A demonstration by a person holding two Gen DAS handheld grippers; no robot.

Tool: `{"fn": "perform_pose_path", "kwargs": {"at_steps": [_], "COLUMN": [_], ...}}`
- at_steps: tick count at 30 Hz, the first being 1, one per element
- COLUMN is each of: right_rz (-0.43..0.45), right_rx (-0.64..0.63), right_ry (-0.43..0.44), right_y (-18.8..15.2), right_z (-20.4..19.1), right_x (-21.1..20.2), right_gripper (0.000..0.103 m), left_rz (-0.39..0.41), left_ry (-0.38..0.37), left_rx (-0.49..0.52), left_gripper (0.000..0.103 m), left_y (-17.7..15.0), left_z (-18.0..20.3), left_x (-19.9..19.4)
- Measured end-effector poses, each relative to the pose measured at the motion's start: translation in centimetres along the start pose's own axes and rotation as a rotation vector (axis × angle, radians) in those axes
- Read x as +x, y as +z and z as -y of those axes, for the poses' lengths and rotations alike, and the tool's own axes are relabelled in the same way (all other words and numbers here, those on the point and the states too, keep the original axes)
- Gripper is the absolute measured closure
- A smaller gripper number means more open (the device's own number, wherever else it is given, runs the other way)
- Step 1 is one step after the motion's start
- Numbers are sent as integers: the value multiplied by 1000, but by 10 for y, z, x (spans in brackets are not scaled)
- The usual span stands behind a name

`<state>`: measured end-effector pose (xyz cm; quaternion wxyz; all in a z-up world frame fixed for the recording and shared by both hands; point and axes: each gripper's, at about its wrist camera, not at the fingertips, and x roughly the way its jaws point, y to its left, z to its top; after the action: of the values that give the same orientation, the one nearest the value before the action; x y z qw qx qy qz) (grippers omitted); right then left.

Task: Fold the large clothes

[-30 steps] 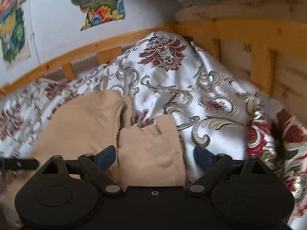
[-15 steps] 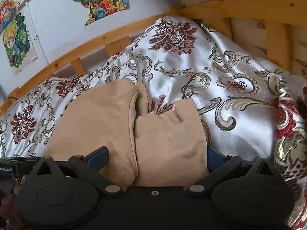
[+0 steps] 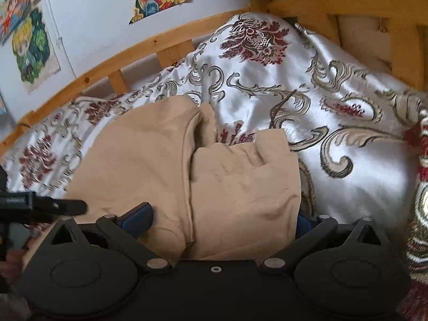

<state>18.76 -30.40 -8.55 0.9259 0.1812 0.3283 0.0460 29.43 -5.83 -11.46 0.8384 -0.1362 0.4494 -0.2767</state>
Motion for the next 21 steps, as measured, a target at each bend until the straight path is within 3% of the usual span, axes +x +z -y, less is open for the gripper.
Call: {"fn": "perform_pose_path", "kwargs": {"at_steps": [4, 7, 9, 12, 15, 21], "right_rz": [-23, -28, -36, -60, -46, 43], "right_rx": [2, 11, 25, 94, 166, 41], "right_ry": [27, 41, 67, 140, 218, 250], "right_y": [-3, -8, -9, -9, -12, 3], "right_z": [-2, -1, -4, -2, -1, -47], "right_x": [0, 3, 3, 2, -2, -7], "right_gripper": [13, 25, 43, 59, 66, 69], "left_rz": [-18, -13, 8, 40, 77, 152], "left_ry": [-7, 24, 43, 91, 113, 174], "left_rx": [-9, 9, 35, 116, 189, 290], "left_gripper": [12, 24, 31, 39, 46, 49], "left_y": [2, 4, 4, 3, 5, 17], "left_z": [5, 12, 20, 35, 45, 50], "left_x": [5, 2, -5, -16, -30, -65]}}
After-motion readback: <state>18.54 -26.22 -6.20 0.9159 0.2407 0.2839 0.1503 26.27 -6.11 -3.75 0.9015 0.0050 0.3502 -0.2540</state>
